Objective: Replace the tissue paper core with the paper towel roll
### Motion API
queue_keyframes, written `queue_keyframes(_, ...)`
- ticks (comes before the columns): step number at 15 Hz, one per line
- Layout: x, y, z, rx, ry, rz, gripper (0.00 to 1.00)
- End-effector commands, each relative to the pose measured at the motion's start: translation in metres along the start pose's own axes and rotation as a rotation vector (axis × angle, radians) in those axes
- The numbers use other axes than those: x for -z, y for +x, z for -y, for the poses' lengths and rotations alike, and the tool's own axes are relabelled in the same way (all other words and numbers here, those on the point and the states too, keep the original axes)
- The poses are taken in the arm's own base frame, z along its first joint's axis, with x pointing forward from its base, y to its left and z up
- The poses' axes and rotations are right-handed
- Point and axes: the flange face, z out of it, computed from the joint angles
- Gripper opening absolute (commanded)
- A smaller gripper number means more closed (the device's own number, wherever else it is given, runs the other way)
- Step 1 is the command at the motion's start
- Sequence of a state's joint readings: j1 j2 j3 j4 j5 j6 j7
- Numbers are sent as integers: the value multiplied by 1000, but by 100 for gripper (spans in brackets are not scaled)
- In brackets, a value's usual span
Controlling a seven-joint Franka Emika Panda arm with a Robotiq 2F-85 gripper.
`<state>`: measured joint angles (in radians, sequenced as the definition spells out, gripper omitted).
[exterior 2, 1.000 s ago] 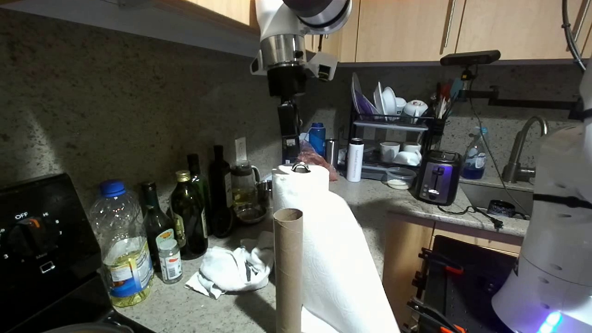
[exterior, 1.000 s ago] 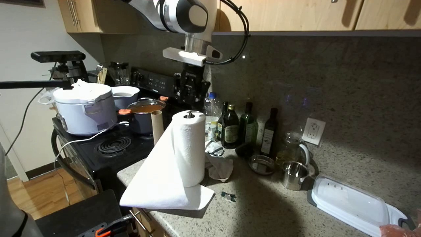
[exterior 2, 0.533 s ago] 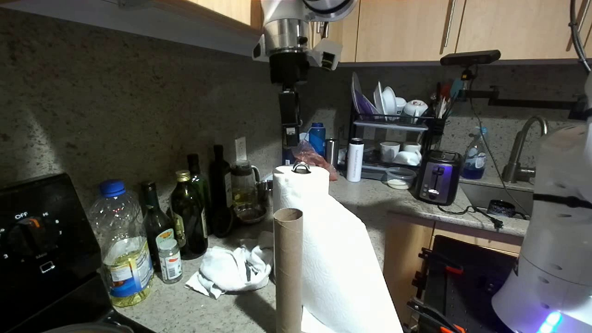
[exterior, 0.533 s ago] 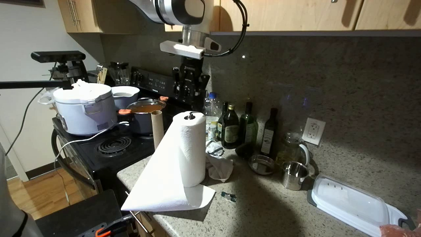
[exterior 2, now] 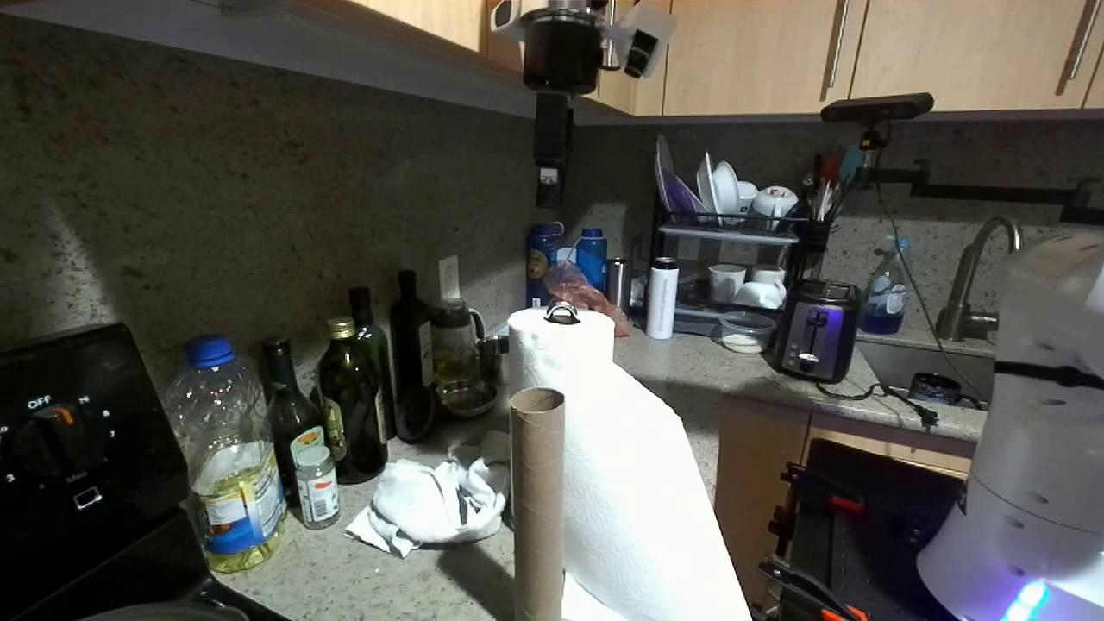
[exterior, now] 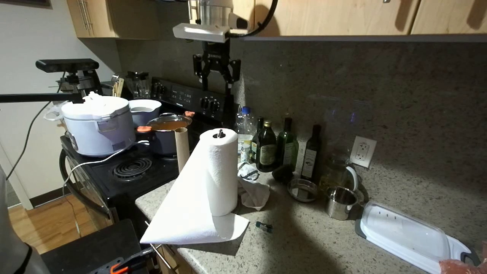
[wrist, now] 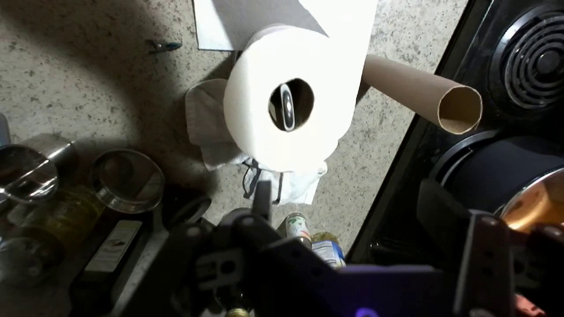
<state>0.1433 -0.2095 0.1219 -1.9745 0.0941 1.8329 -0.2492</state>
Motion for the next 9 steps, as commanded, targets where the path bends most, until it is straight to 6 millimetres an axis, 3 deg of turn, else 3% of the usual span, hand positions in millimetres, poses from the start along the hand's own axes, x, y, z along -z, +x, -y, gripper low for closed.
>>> queue_keyframes(1,17,-29,7,-19,-49,-80,100)
queue_keyframes(9,13,-92,8,-66,-85,-182,100)
